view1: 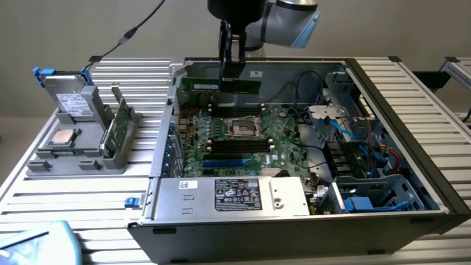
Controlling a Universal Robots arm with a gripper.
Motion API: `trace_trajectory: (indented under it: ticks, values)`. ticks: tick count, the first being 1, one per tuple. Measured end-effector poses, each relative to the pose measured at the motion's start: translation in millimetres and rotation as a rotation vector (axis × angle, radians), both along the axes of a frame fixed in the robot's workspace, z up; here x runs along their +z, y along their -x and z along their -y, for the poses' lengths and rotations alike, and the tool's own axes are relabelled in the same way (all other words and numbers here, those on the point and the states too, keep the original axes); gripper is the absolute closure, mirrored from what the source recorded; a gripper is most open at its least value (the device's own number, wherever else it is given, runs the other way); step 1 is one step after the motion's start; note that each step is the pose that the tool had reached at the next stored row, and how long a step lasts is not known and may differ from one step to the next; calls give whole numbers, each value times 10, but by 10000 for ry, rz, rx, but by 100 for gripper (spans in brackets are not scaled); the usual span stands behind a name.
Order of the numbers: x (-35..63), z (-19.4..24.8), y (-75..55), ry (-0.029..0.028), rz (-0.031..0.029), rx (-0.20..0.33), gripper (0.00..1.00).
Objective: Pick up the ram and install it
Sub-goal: 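Pick up the ram and move it above insertion slot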
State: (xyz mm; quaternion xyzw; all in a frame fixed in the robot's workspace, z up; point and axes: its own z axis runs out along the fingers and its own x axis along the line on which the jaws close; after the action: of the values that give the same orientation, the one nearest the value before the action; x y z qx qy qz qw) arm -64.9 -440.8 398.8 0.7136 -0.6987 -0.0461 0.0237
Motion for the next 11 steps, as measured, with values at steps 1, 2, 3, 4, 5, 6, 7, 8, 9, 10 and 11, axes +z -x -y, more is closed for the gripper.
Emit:
trace_trajectory:
  ticks: [1, 2, 3, 4, 5, 6, 7, 8, 9, 10, 11]
  values:
    - [0, 0, -45, -1, 0, -1, 86]
    - [-2, 0, -90, 0, 0, -1, 86]
    - [-8, -2, -136, 0, 0, 0, 86]
    - [-17, -5, -181, 0, 0, 0, 86]
    - [-53, -18, -279, 2, 0, 0, 86]
    - [-71, -28, -315, 3, 0, 3, 86]
    - [-89, -41, -341, 4, -1, 3, 86]
    - [-107, -58, -347, 4, -1, 3, 86]
    - [-126, -70, -348, 5, -1, 1, 86]
    - [-144, -75, -349, 2, 0, 2, 86]
    - [-162, -76, -349, 3, 1, 3, 86]
